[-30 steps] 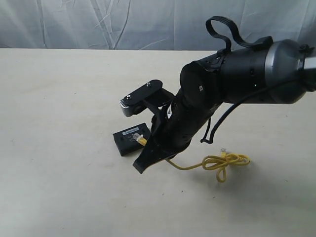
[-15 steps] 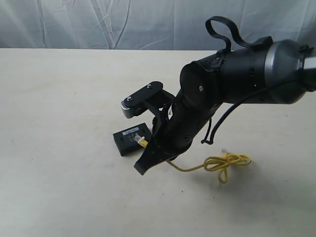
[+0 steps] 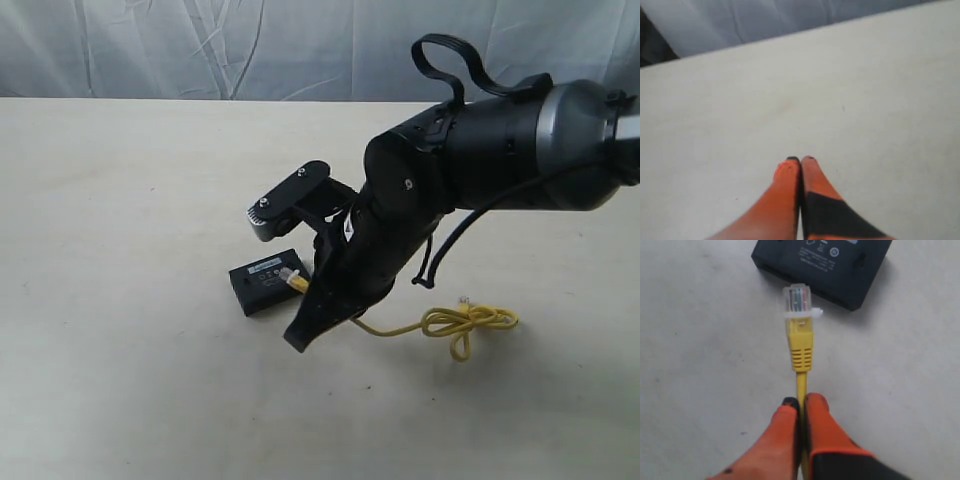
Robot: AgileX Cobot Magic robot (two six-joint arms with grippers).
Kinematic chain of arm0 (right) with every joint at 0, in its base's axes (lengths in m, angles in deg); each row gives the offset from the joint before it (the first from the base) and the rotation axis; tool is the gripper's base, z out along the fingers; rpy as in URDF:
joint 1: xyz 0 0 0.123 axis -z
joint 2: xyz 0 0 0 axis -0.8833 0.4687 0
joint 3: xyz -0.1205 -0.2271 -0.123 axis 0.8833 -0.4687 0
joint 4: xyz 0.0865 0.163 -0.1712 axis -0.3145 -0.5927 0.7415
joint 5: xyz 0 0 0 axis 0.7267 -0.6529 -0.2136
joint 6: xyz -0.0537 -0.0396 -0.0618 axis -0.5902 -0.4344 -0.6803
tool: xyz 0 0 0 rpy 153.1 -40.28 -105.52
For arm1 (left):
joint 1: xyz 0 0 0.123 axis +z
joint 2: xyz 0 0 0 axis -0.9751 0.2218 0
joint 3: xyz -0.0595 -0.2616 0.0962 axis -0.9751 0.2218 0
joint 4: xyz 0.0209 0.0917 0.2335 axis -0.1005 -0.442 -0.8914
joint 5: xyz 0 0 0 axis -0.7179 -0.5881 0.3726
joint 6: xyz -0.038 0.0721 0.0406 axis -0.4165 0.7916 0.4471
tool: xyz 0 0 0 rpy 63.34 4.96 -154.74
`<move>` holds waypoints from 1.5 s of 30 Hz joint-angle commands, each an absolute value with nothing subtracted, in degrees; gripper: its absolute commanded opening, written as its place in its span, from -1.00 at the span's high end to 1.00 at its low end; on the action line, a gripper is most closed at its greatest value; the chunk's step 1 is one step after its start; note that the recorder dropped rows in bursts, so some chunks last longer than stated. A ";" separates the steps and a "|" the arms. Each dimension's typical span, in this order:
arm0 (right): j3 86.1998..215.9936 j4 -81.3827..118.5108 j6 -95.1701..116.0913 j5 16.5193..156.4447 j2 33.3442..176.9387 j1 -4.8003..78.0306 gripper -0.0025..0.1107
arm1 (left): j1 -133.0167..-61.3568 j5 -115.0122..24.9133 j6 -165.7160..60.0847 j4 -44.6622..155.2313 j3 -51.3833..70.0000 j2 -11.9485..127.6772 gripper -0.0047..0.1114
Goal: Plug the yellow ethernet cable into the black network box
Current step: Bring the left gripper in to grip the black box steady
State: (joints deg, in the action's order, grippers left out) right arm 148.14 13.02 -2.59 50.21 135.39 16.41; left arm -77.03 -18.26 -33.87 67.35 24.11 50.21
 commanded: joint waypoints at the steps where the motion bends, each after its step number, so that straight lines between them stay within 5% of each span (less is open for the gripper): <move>1: 148.19 14.54 -0.29 47.47 134.87 16.75 0.96 | -76.74 -13.20 -9.84 86.30 15.75 68.31 0.92; 11: 148.19 19.98 8.54 49.94 135.32 16.75 0.96 | -77.81 2.34 36.11 116.93 3.17 98.00 0.92; 23: 148.19 17.61 5.45 49.99 139.83 14.58 0.96 | -87.02 9.91 47.30 118.63 -6.21 113.29 0.92; 45: 148.19 21.77 0.44 55.97 143.80 14.58 0.96 | -87.11 15.50 37.13 116.98 -6.33 116.90 0.92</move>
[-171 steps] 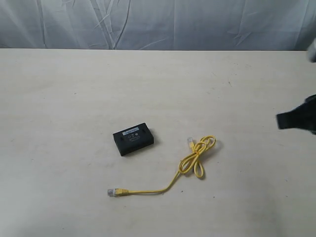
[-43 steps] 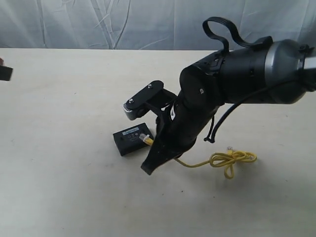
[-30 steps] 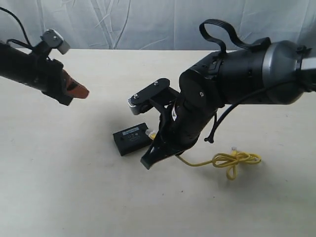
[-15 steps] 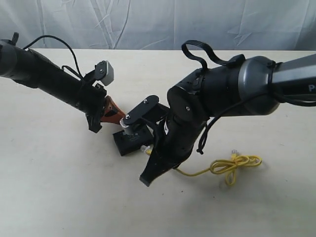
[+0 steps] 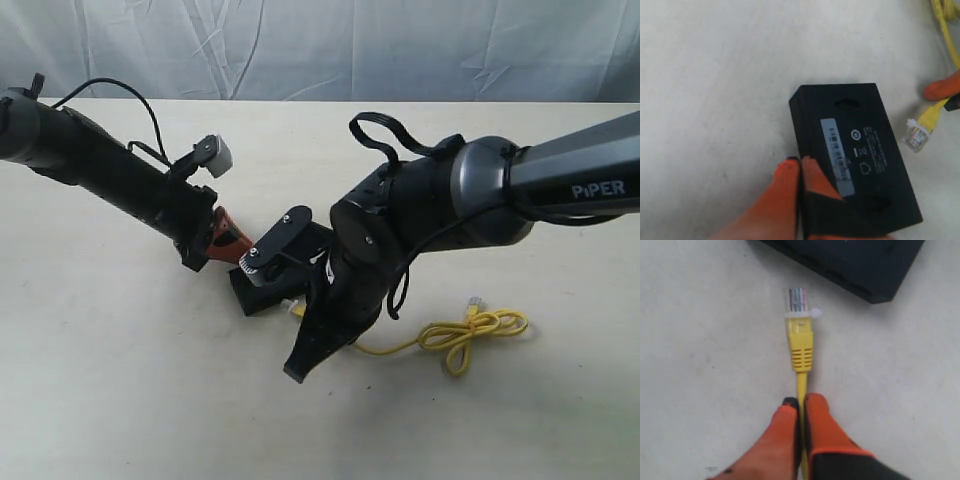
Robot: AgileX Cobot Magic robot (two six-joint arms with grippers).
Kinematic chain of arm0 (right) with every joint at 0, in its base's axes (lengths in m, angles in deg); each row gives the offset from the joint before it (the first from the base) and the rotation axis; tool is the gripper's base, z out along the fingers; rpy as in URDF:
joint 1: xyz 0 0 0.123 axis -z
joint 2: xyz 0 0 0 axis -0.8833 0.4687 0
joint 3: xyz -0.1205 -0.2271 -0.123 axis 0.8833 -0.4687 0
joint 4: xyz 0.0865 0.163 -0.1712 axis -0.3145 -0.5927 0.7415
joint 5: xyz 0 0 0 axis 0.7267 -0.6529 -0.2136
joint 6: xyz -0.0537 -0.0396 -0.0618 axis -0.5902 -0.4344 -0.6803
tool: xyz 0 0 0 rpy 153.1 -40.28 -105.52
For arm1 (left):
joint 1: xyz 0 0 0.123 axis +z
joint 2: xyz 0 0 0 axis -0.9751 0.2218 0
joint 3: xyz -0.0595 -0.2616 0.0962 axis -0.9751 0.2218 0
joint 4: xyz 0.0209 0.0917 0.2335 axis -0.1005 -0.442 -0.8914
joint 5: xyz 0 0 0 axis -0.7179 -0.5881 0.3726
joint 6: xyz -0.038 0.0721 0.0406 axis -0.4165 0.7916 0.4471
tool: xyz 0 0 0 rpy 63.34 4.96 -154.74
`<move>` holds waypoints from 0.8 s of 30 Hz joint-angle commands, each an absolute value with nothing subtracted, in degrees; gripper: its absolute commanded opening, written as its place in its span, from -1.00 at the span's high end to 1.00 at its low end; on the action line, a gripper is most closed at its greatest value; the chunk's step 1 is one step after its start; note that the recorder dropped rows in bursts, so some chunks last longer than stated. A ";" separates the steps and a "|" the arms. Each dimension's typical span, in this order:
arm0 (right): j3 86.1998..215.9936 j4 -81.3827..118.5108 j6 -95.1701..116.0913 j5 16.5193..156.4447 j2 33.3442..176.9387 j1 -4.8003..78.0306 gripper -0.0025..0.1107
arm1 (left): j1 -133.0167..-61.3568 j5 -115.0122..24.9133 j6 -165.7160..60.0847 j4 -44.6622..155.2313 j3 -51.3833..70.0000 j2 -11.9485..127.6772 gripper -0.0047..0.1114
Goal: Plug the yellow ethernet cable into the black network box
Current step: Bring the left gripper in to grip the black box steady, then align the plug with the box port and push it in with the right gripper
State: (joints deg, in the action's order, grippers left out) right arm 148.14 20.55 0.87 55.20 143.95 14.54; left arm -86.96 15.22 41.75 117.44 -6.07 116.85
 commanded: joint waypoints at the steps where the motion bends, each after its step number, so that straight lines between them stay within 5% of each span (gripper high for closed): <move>1: 148.19 21.86 0.44 55.97 143.80 14.58 0.96 | -87.11 15.60 36.38 116.98 -6.33 116.90 0.92; 24: 148.19 31.41 5.80 55.19 143.90 14.58 0.96 | -87.11 12.75 26.06 115.32 -6.33 116.90 0.92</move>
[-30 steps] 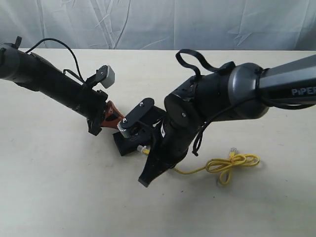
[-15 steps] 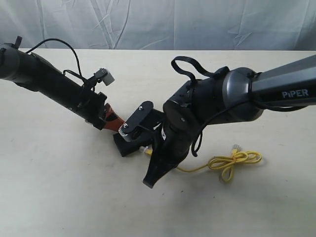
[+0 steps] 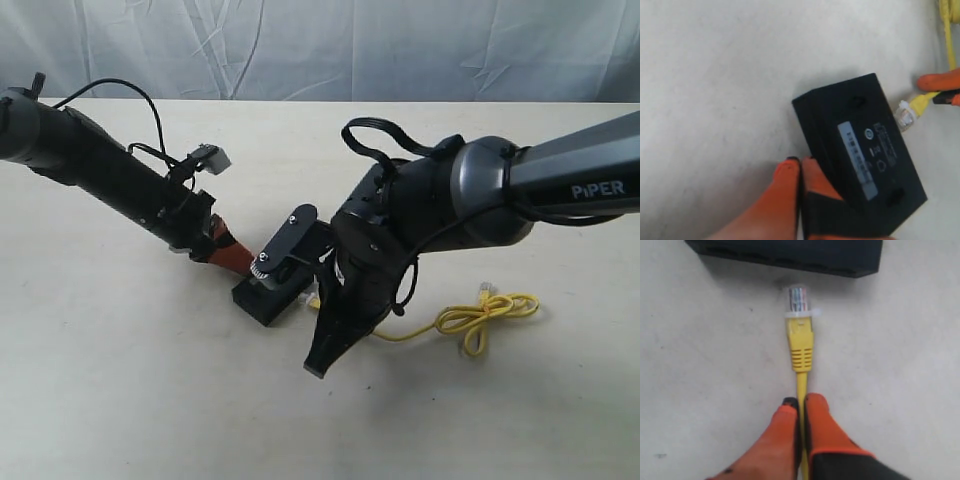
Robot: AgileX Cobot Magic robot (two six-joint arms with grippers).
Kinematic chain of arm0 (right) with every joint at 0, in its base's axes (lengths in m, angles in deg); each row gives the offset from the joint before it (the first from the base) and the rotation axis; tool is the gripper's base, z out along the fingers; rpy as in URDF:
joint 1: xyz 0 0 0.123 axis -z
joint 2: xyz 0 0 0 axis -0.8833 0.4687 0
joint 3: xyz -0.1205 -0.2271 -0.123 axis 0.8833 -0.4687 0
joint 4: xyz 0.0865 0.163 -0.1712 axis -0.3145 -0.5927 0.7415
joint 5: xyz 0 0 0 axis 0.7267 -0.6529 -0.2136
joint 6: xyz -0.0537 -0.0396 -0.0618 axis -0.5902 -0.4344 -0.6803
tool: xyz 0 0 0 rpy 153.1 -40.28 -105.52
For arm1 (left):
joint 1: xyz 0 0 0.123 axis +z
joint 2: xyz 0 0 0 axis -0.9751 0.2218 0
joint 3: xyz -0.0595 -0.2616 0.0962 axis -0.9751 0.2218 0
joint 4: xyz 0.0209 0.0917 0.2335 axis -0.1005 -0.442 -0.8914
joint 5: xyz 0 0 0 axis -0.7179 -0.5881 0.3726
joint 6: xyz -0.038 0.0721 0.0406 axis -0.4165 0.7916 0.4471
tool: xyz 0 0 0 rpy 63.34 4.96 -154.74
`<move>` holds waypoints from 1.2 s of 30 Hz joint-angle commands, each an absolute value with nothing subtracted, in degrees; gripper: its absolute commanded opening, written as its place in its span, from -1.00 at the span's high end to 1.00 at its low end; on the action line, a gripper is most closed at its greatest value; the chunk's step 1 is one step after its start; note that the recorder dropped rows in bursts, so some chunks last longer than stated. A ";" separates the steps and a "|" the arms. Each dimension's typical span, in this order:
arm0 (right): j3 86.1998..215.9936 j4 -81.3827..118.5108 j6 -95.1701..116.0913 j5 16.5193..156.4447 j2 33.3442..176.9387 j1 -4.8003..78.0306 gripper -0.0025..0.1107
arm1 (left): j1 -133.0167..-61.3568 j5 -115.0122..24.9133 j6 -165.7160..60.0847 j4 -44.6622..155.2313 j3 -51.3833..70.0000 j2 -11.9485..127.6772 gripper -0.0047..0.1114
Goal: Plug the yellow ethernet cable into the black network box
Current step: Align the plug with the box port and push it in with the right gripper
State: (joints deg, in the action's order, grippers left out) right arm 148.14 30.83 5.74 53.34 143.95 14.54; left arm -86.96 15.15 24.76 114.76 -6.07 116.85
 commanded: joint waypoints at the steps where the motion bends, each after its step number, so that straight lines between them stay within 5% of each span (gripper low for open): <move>1: 148.19 31.22 5.80 55.47 143.90 14.58 0.96 | -87.11 12.75 26.06 115.32 -6.33 116.90 0.92; 36: 148.19 29.53 -1.33 55.37 144.56 14.58 0.96 | -89.15 15.76 30.39 115.22 -6.33 116.90 0.92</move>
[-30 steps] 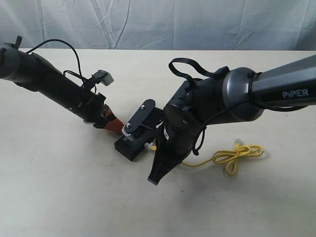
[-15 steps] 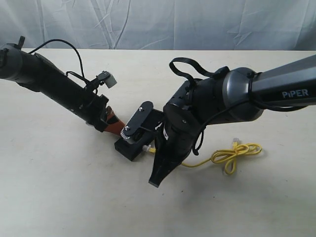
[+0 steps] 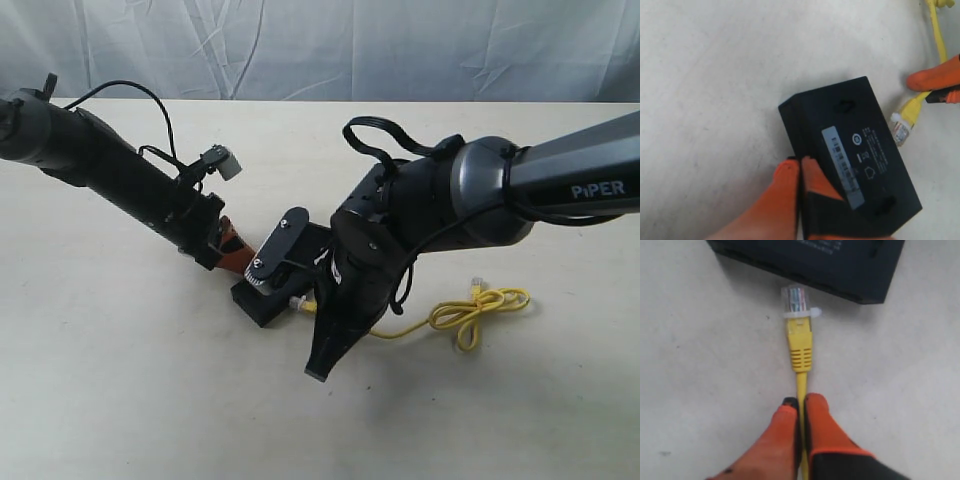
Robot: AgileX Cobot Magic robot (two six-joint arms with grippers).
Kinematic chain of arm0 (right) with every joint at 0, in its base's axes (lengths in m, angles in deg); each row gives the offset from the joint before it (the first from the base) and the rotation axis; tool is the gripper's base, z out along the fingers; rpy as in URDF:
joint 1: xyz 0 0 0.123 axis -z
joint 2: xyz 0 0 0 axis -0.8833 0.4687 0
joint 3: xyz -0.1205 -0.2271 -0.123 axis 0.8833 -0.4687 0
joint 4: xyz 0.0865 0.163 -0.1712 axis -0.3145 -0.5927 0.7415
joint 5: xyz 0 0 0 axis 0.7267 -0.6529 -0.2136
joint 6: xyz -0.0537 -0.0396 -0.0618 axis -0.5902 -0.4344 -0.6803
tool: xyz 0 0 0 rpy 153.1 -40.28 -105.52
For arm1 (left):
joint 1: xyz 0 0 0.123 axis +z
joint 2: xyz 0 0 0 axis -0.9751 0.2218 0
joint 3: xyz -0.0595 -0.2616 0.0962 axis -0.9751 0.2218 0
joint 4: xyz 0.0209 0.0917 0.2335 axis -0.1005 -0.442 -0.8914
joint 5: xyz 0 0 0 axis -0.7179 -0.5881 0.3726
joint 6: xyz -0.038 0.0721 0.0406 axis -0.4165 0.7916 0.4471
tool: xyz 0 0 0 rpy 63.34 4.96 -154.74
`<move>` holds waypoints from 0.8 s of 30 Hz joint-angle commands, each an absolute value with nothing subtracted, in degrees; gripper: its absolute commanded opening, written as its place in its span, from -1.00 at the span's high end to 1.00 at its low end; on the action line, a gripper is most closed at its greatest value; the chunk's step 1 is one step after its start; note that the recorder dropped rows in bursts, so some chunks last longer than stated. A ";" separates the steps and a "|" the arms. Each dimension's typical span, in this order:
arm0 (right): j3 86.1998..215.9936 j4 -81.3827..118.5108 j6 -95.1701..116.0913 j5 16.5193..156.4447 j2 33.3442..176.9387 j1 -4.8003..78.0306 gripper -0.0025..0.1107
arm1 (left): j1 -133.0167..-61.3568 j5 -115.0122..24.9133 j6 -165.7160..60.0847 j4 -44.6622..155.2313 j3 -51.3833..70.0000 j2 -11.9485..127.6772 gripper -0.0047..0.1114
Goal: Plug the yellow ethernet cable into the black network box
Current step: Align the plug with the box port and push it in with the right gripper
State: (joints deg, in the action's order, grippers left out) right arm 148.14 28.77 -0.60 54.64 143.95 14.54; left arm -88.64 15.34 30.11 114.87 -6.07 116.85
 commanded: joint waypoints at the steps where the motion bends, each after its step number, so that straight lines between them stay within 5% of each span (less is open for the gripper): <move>1: 148.19 29.66 -1.33 55.36 145.10 14.58 0.96 | -89.15 15.76 30.39 115.22 -6.33 116.90 0.92; 24: 148.19 28.71 -0.46 57.42 144.58 14.58 0.96 | -89.20 15.66 30.39 115.22 -6.33 116.90 0.92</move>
State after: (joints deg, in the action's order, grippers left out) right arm 148.14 28.92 -0.64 56.40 144.88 14.54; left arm -88.64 15.34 30.11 114.87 -6.07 116.85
